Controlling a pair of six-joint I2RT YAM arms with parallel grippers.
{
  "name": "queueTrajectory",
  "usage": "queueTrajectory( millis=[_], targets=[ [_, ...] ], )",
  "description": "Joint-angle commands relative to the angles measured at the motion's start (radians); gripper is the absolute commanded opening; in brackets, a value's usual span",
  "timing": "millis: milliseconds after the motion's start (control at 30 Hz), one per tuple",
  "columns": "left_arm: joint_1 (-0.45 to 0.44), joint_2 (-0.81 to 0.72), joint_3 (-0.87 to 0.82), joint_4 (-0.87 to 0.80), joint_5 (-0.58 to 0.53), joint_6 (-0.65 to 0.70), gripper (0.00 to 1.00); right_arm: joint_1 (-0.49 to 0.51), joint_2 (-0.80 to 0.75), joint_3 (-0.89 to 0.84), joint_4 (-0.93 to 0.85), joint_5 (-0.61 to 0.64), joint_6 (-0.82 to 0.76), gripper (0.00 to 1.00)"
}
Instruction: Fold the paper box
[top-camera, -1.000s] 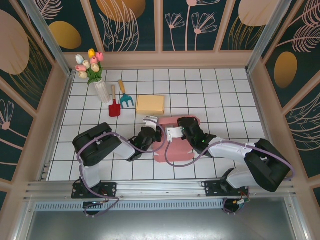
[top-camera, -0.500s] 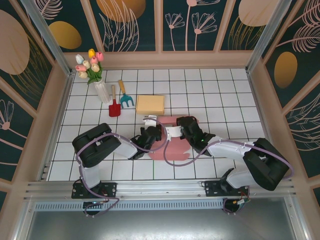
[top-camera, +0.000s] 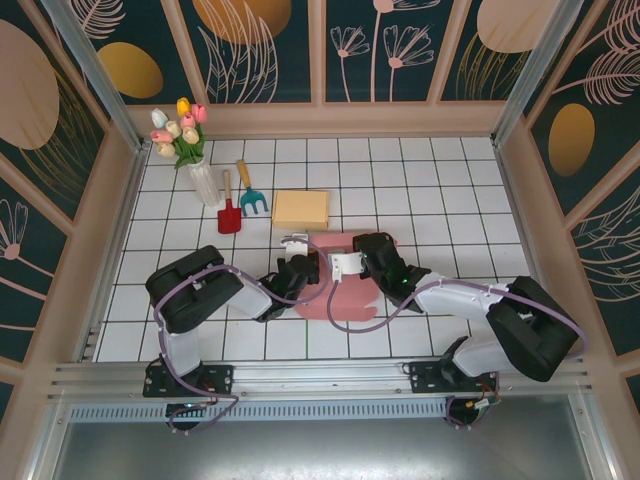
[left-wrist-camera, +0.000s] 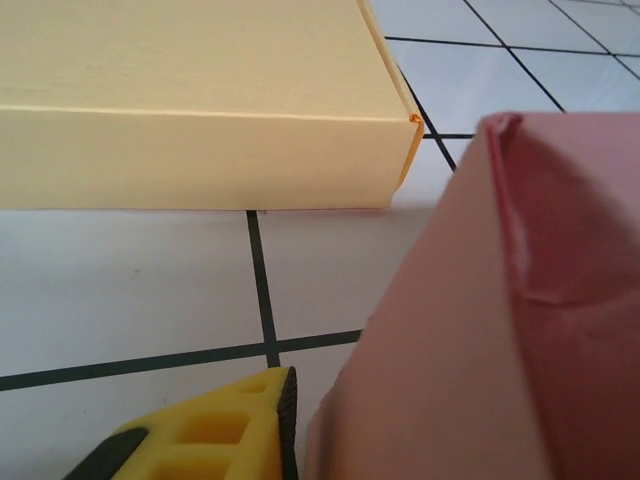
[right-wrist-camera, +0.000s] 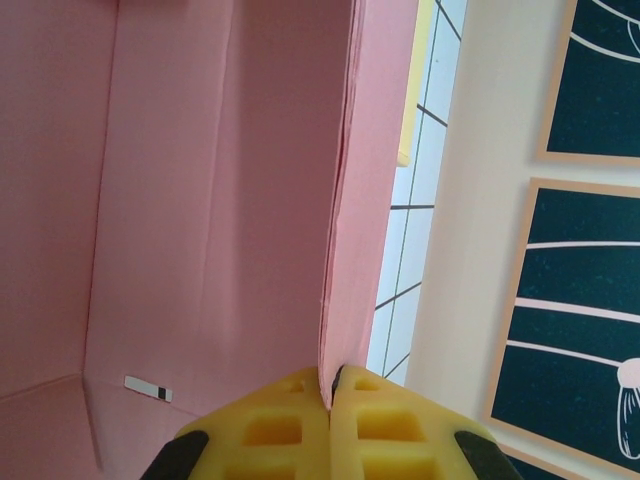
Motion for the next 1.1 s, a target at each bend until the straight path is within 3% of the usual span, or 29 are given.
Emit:
queueTrajectory(
  millis=[0, 67, 200, 267, 400, 500, 567, 933, 1067],
  targets=[
    [0.033, 0.038, 0.027, -0.091, -0.166, -0.022, 0.12, 0.001, 0.015, -0.038, -0.210, -0.025, 0.023, 0.00],
    [0.033, 0.059, 0.076, -0.236, -0.300, -0.090, 0.00, -0.001, 0.012, -0.038, -0.210, -0.019, 0.023, 0.00],
    [0.032, 0.054, 0.048, -0.282, -0.426, -0.139, 0.00, -0.005, 0.007, -0.032, -0.208, -0.018, 0.031, 0.00],
    [0.032, 0.036, 0.014, -0.201, -0.372, -0.070, 0.00, -0.008, 0.004, -0.030, -0.207, -0.024, 0.036, 0.00],
    [0.032, -0.003, -0.006, -0.104, -0.164, 0.060, 0.20, -0.006, 0.008, -0.030, -0.208, -0.026, 0.049, 0.00],
    [0.032, -0.049, -0.013, -0.110, -0.085, 0.064, 0.39, -0.004, 0.010, -0.029, -0.211, -0.025, 0.053, 0.00],
    [0.032, -0.083, -0.029, -0.107, -0.048, 0.052, 0.45, -0.004, 0.011, -0.026, -0.213, -0.026, 0.056, 0.00],
    [0.032, -0.300, -0.150, -0.057, 0.128, 0.018, 0.53, -0.006, 0.019, -0.017, -0.220, -0.025, 0.069, 0.00],
    [0.033, -0.294, -0.125, -0.089, 0.102, 0.036, 0.53, -0.007, 0.019, -0.015, -0.218, -0.025, 0.073, 0.00]
  ],
)
